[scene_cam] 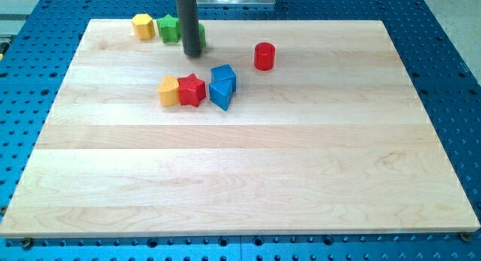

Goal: Slide the green circle to the right of the green star

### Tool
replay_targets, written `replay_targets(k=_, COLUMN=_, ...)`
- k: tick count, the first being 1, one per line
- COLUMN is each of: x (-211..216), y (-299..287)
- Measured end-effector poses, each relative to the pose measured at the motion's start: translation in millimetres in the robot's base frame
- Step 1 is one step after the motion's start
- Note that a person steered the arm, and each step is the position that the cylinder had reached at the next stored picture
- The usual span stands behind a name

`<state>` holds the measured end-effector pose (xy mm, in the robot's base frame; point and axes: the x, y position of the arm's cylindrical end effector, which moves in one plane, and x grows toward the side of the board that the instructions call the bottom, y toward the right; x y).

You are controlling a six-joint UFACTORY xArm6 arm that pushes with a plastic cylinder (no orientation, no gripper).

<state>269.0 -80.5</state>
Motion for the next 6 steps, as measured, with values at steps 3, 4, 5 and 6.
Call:
replay_targets(k=3, x=69, y=-35)
replay_targets(k=4, x=35, y=30)
replay_targets(k=5, x=-39, y=97)
replay_targets(k=6, x=-76, y=93)
